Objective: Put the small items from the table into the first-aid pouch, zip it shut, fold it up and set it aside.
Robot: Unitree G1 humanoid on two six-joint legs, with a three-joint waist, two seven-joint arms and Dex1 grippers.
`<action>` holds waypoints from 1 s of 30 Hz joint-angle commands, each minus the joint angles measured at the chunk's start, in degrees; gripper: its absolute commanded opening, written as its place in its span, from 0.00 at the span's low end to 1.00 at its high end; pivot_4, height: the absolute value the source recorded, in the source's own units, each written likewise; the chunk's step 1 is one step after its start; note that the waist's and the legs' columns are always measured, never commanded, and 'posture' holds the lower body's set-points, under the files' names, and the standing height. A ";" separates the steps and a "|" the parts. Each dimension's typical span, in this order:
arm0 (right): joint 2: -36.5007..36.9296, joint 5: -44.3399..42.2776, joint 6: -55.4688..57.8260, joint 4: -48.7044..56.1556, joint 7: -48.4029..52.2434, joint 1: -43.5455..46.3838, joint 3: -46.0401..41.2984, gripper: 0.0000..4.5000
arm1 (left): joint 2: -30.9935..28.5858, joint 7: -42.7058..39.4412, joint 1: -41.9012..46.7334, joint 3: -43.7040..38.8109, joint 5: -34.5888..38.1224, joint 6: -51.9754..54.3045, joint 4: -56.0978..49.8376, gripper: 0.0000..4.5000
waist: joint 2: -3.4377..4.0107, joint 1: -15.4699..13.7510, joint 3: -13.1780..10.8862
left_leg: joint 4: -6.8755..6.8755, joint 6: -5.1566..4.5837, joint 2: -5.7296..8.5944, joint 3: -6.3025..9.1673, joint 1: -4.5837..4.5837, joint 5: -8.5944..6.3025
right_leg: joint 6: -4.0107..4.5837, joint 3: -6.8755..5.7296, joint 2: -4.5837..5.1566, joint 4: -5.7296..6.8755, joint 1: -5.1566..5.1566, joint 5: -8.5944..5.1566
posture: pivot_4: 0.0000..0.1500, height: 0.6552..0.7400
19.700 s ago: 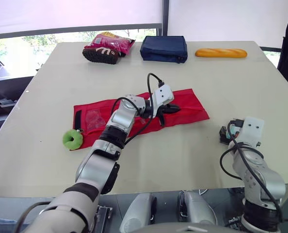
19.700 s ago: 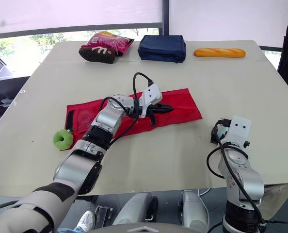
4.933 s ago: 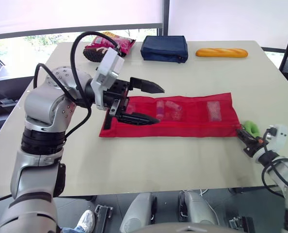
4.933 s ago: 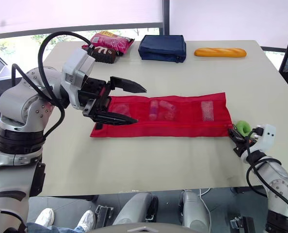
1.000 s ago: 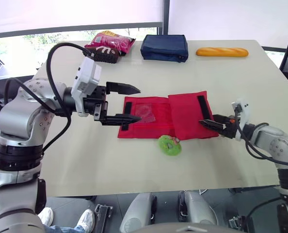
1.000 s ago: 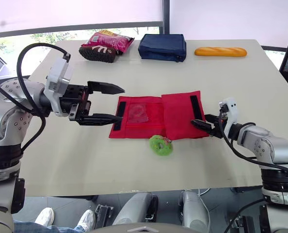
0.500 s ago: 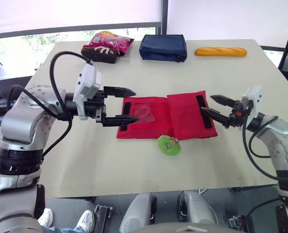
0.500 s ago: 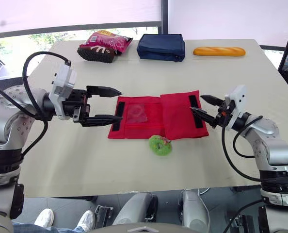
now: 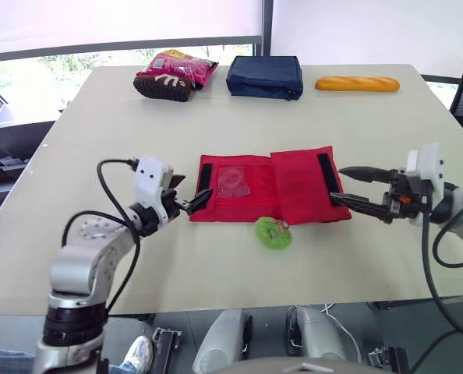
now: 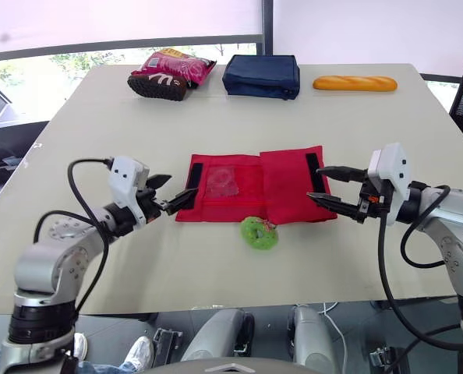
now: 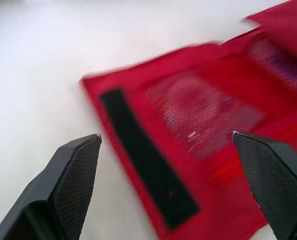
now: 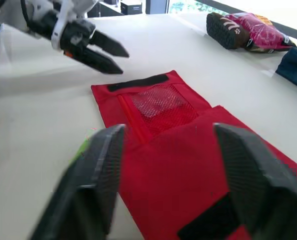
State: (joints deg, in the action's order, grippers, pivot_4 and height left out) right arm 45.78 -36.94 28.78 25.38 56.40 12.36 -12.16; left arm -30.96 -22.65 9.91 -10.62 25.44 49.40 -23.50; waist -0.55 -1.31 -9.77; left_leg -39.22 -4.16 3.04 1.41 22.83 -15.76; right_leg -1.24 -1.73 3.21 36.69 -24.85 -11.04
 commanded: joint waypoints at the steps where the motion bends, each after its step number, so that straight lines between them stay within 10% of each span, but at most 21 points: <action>1: 1.41 -1.03 0.34 2.52 -0.96 -0.92 -3.33 0.97 | 1.64 5.29 -0.15 1.41 -2.41 2.63 -3.60 1.00 | 0.00 -0.07 0.00 | 0.00 0.00 0.00 0.00 0.00 0.00 | 0.00 0.00 0.00 0.00 0.00 0.00 | 1.00 0.99; 18: 2.06 -3.37 1.92 6.33 -5.55 -1.08 -5.36 0.97 | 11.68 10.34 4.35 7.16 -1.92 20.17 2.41 1.00 | 0.19 -1.16 0.16 | -0.02 0.00 0.05 -0.03 -0.03 0.00 | -0.01 0.00 0.04 -0.01 0.06 0.00 | 1.00 0.99; 30: 4.02 -6.77 4.39 8.74 -5.03 -0.55 -4.39 1.00 | 13.86 9.49 1.64 6.78 -2.25 19.18 2.74 0.04 | 0.63 -1.17 0.73 | -0.01 -0.01 0.07 -0.02 -0.15 0.00 | -0.01 -0.01 0.06 -0.03 0.17 -0.02 | 1.00 0.99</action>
State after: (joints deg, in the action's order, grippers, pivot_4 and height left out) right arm 48.91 -42.18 32.82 31.84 51.10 10.80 -15.72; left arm -17.67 -11.82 14.54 -6.30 22.00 66.06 -23.22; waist 0.08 -2.48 -9.04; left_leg -39.23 -4.17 3.11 1.38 22.68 -15.76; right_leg -1.25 -1.74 3.27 36.66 -24.68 -11.06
